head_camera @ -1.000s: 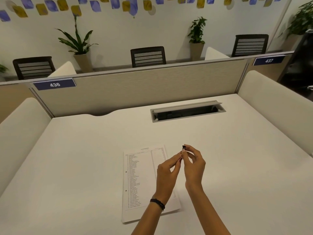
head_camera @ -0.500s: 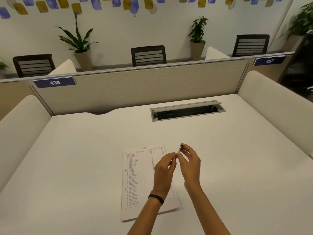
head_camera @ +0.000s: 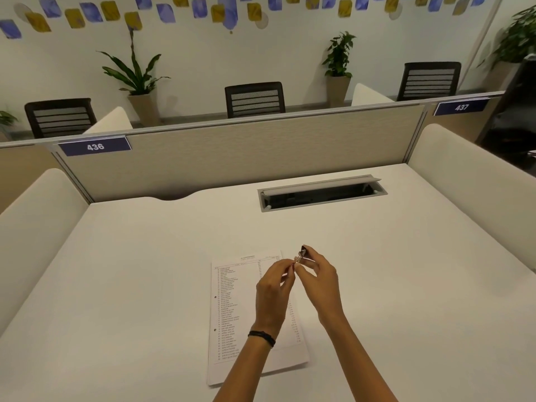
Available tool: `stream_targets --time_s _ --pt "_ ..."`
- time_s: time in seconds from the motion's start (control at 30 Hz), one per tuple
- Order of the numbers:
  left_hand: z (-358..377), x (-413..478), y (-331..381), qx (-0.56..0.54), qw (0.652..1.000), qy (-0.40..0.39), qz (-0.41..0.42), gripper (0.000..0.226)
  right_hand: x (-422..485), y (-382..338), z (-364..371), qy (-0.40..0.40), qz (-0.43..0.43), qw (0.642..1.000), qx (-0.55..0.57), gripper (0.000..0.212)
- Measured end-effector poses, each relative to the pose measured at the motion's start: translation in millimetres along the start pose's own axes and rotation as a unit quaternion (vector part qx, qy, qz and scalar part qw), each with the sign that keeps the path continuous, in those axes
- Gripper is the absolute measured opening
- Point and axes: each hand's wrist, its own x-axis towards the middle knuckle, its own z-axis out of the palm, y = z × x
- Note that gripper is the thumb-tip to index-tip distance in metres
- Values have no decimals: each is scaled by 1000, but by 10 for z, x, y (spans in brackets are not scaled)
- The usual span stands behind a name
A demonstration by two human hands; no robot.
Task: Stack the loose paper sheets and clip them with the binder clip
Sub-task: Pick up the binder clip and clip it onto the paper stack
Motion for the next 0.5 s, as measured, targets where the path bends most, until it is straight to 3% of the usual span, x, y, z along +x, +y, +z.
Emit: stream_targets --time_s 0.2,0.5 --pt "1 34 -10 -33 999 11 -19 7 1 -13 39 -2 13 1000 -1 40" --pt "-54 29 -70 25 999 -26 35 6 75 -4 2 -34 43 998 -15 39"
